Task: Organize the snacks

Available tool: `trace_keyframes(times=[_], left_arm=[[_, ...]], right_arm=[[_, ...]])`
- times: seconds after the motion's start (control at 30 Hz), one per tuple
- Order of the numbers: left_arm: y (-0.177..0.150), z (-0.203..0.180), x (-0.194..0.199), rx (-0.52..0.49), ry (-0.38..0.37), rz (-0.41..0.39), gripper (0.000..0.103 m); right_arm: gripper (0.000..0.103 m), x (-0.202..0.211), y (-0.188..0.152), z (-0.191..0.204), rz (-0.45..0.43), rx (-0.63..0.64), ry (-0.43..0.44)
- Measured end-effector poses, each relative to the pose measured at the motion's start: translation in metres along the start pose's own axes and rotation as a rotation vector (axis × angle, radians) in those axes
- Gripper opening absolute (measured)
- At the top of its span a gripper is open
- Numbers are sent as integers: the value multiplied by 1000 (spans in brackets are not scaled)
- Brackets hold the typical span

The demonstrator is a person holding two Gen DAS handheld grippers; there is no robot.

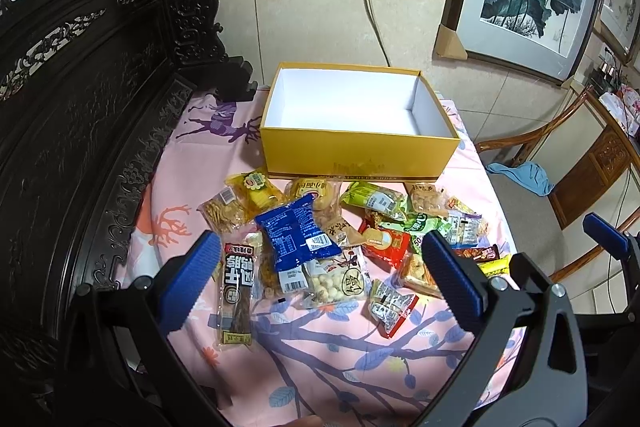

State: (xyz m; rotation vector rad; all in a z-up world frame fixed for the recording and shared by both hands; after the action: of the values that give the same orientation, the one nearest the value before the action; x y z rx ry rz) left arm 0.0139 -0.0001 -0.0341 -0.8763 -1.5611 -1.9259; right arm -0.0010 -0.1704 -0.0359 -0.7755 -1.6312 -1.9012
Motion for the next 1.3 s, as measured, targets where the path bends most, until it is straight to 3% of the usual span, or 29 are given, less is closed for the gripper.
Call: trace_keyframes(times=[1.3], left_arm=[[2, -1, 0, 0, -11, 18, 101]], right_arm=[[102, 0, 0, -2, 2, 2, 2]])
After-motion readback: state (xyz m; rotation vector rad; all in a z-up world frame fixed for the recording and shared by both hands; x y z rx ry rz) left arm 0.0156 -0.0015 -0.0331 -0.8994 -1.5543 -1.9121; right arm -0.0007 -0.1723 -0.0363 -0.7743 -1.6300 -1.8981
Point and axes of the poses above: each gripper's, at about its wrist camera, not at the fingertips, and x roughly against the way its jaws point, z to its left, y to its top, the point moved 3 cm from there along -x, roughly the way its jaws point, and after that the axes turned 13 degrees about -x, right-handed, at the moved point
